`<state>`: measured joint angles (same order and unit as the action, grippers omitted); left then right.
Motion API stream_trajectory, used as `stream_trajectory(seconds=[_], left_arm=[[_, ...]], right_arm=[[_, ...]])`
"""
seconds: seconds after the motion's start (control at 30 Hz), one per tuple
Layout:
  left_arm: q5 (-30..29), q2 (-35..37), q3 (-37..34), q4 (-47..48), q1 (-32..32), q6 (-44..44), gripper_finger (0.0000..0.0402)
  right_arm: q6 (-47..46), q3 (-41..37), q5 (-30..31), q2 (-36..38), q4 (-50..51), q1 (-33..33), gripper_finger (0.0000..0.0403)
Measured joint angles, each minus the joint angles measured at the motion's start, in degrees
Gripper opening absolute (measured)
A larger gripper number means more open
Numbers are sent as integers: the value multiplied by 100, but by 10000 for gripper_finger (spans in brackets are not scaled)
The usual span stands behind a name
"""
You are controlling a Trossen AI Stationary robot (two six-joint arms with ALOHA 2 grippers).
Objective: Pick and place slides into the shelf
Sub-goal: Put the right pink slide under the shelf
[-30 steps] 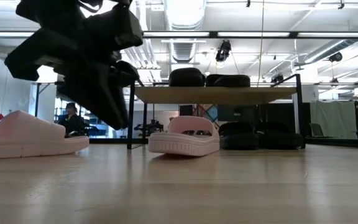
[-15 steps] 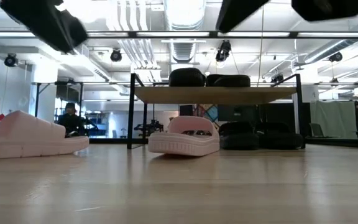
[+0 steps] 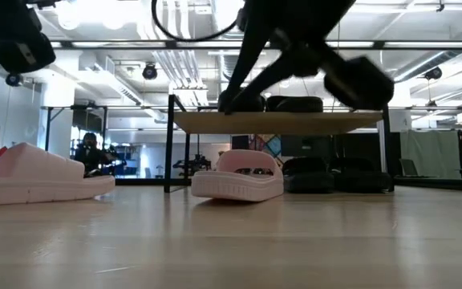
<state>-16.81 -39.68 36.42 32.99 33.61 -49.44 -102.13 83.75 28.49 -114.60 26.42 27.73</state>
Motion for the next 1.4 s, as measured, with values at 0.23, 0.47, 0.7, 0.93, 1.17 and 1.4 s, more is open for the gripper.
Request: stream_trajectory(seconds=[0.23,0.47,0.7,0.93,1.17,1.4], left_arm=[[21,177,-13,-4,4,-92,11],[26,-3,-11,5,9,52,11],[28,-264,-16,12,9,82,11],[30,-547,-17,14,7,380,11],[30,-744,-17,14,7,388,11],[54,-862,-17,39,7,386,11]], right_arm=[[90,246,-313,-584,-139,-93,9],[308,607,-132,-944,-149,-216,9],[289,613,-13,-1000,342,-410,9],[472,535,-40,-1006,672,-735,9],[738,524,7,-1006,1232,-1234,9],[696,513,124,-1006,1992,-1614,9]])
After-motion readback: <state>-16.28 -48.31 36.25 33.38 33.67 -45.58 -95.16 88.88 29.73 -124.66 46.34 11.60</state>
